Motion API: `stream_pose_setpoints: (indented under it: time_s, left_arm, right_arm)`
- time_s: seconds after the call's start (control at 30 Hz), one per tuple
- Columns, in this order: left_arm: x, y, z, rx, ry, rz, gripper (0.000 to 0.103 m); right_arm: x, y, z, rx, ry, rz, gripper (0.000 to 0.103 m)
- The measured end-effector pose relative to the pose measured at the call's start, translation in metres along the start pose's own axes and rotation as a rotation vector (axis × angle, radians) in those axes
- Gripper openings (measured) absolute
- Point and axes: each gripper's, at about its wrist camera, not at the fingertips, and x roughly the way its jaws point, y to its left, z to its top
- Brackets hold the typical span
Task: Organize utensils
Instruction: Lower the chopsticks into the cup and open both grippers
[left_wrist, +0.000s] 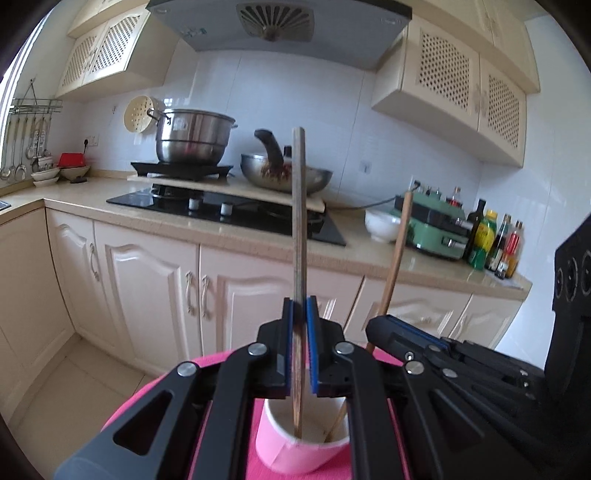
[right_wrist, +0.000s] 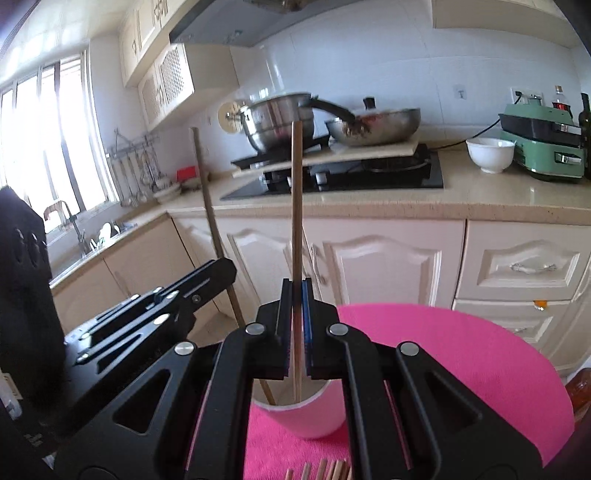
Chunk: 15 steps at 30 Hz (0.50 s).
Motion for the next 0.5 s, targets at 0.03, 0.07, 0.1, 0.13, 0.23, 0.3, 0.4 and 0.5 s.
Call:
stream_pose_setpoints:
  time_s: [0.03, 0.07, 0.1, 0.13, 0.23, 0.3, 0.4, 0.5]
  left_arm:
    - [-0.001, 0.002, -0.002, 0.000, 0.010, 0.001, 0.007]
    - [-0.001, 0.003, -0.004, -0.002, 0.022, -0.002, 0.007]
    - [-0.002, 0.004, -0.006, -0.001, 0.031, -0.003, 0.007]
    - [-0.003, 0.006, -0.008, 0.001, 0.040, 0.002, 0.007]
    - [-0.004, 0.011, -0.012, -0.008, 0.059, 0.012, 0.007]
    - [-0.004, 0.016, -0.014, -0.018, 0.073, 0.010, 0.007]
    - [-0.005, 0.019, -0.015, -0.024, 0.088, 0.006, 0.008]
    - [-0.006, 0.020, -0.014, -0.027, 0.104, 0.009, 0.008]
  right_arm:
    - [0.001, 0.001, -0.002, 0.003, 0.017, 0.000, 0.006]
    - [0.001, 0.002, -0.004, 0.004, 0.025, -0.001, 0.006]
    - [0.002, 0.004, -0.005, 0.003, 0.033, -0.001, 0.006]
    - [0.003, 0.007, -0.007, 0.001, 0.042, 0.001, 0.006]
    - [0.005, 0.014, -0.009, -0.015, 0.057, 0.000, 0.006]
    - [0.008, 0.017, -0.014, -0.022, 0.074, -0.001, 0.006]
    - [0.009, 0.021, -0.020, -0.031, 0.091, -0.004, 0.006]
    - [0.010, 0.020, -0.021, -0.028, 0.100, -0.010, 0.006]
